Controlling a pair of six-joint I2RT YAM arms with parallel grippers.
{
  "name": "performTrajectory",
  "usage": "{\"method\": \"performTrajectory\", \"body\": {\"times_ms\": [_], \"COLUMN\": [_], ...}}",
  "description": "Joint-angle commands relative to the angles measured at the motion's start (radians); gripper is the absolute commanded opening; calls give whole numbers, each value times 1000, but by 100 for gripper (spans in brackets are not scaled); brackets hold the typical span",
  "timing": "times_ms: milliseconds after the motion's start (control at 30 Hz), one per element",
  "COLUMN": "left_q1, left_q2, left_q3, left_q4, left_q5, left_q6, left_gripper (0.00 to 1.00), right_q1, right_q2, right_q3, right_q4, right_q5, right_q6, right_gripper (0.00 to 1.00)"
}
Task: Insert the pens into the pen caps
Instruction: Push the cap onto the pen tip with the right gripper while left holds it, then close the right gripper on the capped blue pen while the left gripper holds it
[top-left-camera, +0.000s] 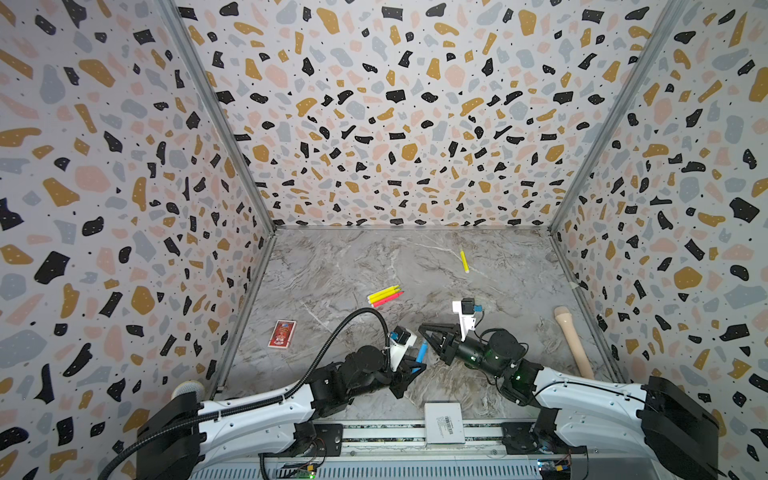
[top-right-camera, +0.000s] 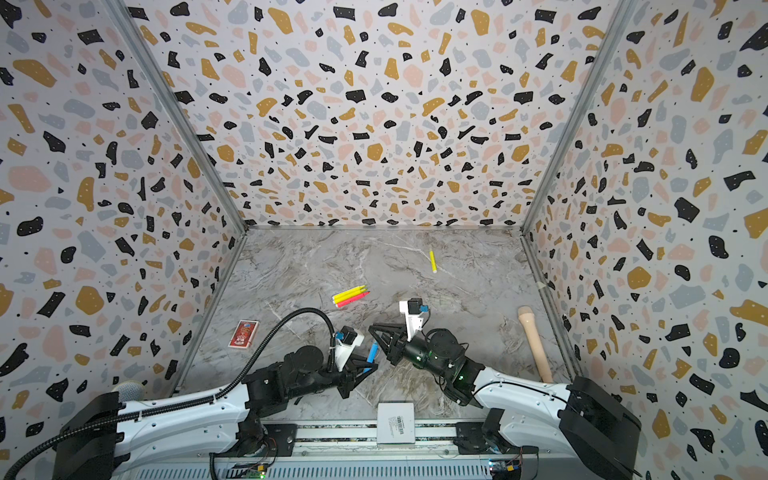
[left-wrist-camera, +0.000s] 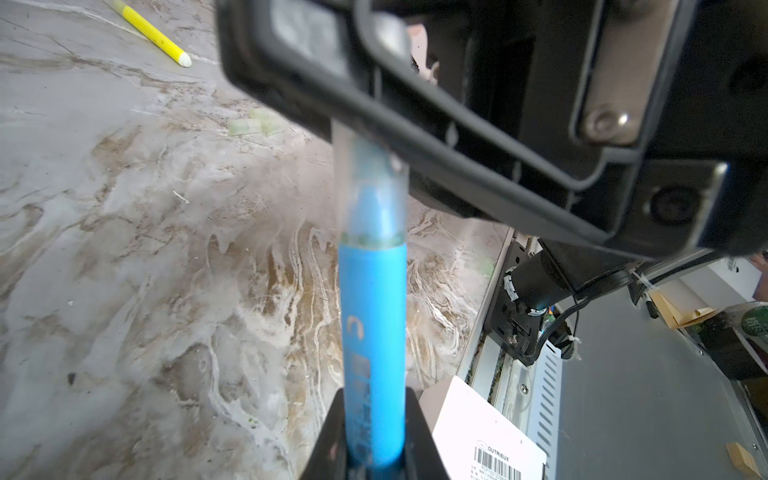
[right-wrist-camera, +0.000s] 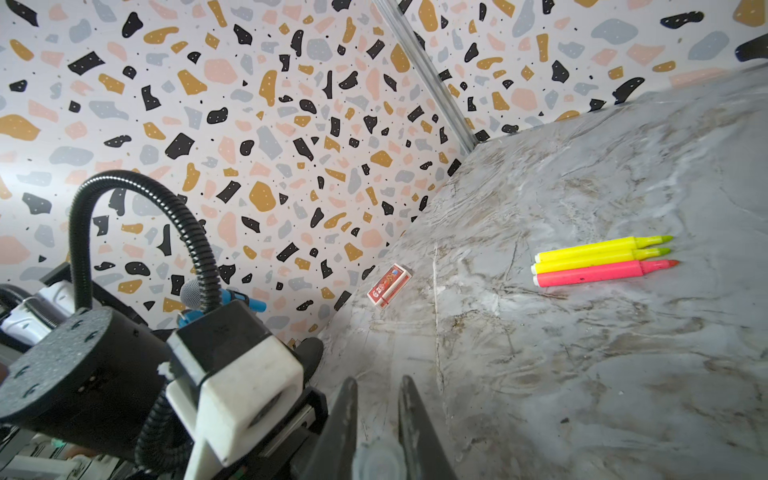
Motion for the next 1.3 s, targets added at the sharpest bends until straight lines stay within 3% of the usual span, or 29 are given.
{"method": "performTrajectory", "body": {"times_ms": [0, 200, 633, 867, 1067, 1267], "left_q1": [93, 155, 210, 216, 218, 218], "left_q2": [-75, -108, -103, -116, -110, -60], "left_q3": [123, 118, 44, 44, 23, 7], "left_q4": [421, 424, 485, 443, 428, 505], "left_q5": [-151, -78, 55, 72, 71, 225], "left_q6": [-47, -64, -111, -76, -55, -47], "left_gripper": [0, 0, 0, 0, 0, 0], "right_q1": [95, 98, 86, 77, 80, 3], "right_q2": [57, 65, 44, 88, -1, -140], "right_q3": [-68, -61, 72, 165, 208, 319], "right_q4": [-282, -293, -358, -482, -507, -553], "right_q5": [-130, -139, -294, -247, -153, -215], "right_q6": [30, 19, -156, -161, -133, -228], "right_gripper": [0, 0, 0, 0, 0, 47]}}
